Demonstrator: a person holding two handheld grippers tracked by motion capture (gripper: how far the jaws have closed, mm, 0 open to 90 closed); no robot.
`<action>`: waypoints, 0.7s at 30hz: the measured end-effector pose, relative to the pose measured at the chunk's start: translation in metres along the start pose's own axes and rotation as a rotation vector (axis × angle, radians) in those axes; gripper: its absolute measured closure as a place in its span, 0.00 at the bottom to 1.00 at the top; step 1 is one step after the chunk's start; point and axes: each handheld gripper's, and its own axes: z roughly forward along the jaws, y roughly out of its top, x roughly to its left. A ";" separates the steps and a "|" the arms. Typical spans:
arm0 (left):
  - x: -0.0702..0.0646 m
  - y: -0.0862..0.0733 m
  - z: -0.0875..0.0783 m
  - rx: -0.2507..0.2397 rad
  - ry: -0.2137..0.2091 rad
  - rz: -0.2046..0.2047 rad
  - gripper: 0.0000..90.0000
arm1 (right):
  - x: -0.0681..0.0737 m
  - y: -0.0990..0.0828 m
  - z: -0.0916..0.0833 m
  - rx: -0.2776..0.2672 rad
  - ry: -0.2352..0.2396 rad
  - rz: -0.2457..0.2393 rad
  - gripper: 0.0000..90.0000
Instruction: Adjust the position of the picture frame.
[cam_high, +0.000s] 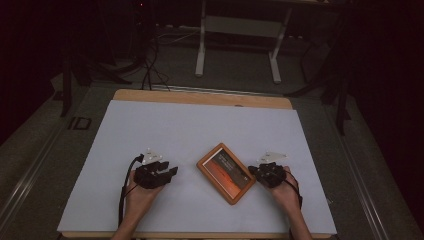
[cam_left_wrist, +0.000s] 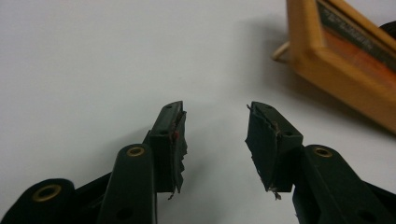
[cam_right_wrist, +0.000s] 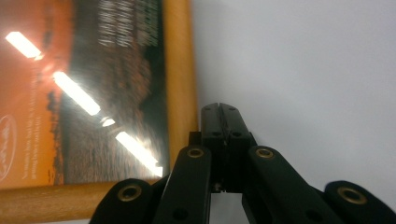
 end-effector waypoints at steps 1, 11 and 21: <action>-0.001 0.000 0.000 0.001 -0.012 -0.002 0.63 | 0.005 0.001 -0.001 0.005 0.000 -0.013 1.00; -0.025 0.005 0.009 0.013 -0.162 0.001 0.59 | 0.030 0.004 -0.011 -0.019 0.092 -0.038 1.00; -0.041 0.011 0.028 0.064 -0.219 -0.042 0.44 | 0.015 0.010 -0.011 -0.096 0.137 0.116 0.60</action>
